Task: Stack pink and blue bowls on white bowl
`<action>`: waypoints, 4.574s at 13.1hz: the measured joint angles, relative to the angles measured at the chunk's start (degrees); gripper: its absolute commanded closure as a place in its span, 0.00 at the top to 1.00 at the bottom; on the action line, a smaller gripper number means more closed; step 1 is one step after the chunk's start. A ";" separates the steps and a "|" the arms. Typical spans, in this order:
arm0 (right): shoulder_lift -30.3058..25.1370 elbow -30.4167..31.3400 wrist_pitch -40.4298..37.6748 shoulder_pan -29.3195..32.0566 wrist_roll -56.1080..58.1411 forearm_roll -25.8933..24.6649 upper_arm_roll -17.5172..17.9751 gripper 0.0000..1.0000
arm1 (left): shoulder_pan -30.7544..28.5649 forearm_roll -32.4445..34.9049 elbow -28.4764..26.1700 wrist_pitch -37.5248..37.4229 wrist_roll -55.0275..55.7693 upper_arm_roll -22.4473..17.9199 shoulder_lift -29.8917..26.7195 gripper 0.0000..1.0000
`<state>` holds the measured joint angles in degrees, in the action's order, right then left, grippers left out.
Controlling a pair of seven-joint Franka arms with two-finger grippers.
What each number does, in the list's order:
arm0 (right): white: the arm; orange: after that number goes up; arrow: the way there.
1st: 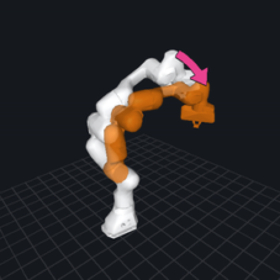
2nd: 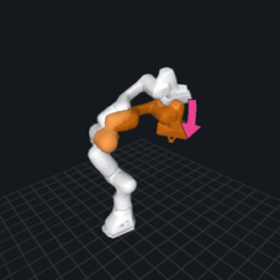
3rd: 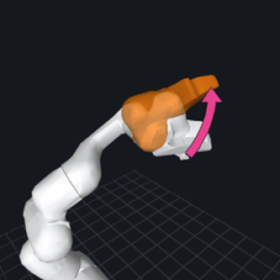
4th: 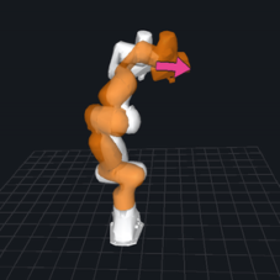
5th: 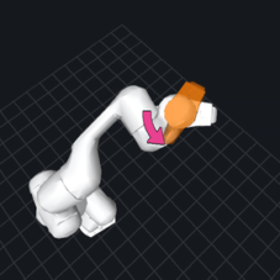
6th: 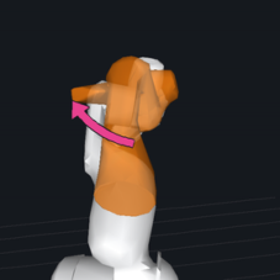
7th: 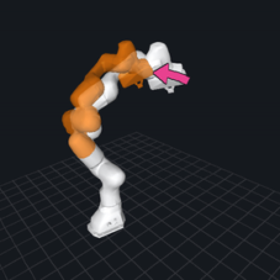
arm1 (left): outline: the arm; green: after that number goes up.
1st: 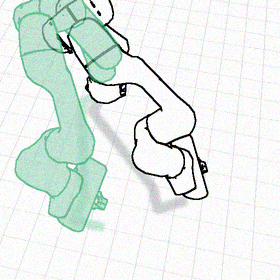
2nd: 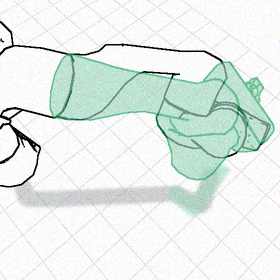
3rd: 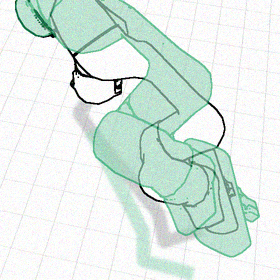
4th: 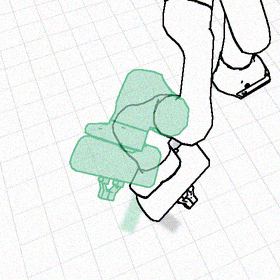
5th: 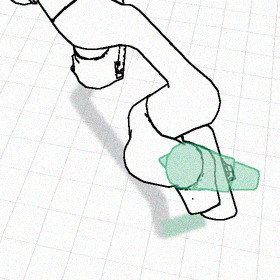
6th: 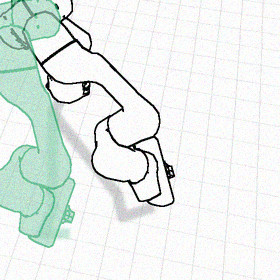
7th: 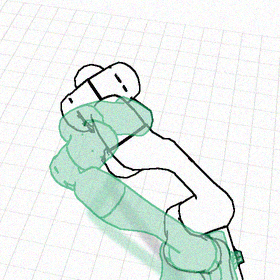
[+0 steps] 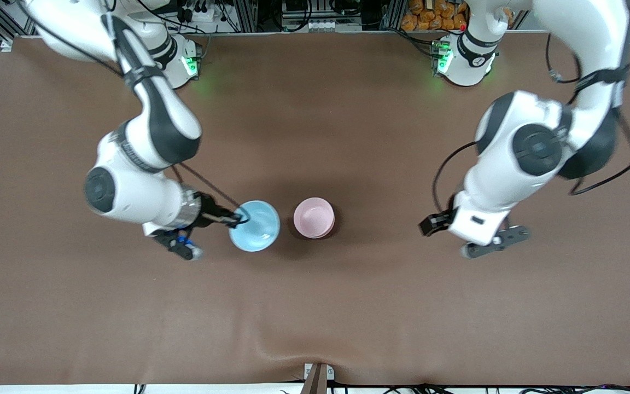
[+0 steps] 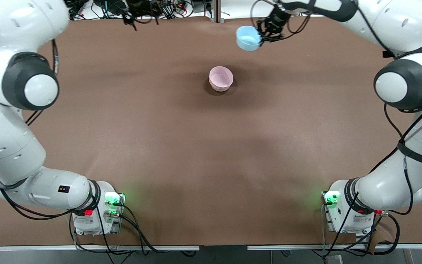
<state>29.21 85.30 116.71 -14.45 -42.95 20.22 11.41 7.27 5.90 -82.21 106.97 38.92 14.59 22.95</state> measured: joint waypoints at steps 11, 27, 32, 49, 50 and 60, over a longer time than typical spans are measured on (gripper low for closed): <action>7.15 3.04 9.65 -7.81 -9.08 -2.78 -0.97 0.00 | -8.63 -1.76 -0.20 -9.37 -12.42 0.31 -8.61 1.00; 7.35 8.93 18.63 -11.77 -13.07 -3.26 -0.36 0.00 | -9.02 -11.06 -12.24 -15.60 -33.85 -11.72 -26.36 1.00; 7.36 10.15 20.50 -13.44 -15.05 -3.26 -0.38 0.02 | -8.89 -11.06 -12.25 -15.58 -34.33 -12.09 -26.24 1.00; 3.08 9.67 18.82 -9.71 -11.36 -4.40 -2.23 1.00 | -8.43 -10.06 -11.88 -15.74 -34.36 -11.57 -25.76 1.00; 1.02 9.55 15.04 -7.42 -7.45 -4.75 -2.41 1.00 | -8.40 -10.06 -11.78 -15.74 -34.36 -11.56 -25.75 1.00; -17.48 10.02 -12.29 15.35 30.22 -12.74 -2.63 1.00 | -7.91 -10.06 -11.32 -15.75 -34.36 -11.44 -25.67 1.00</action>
<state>11.72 95.32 104.43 0.90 -12.73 7.48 8.79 -0.64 -4.15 -93.53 91.23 4.56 3.15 -2.72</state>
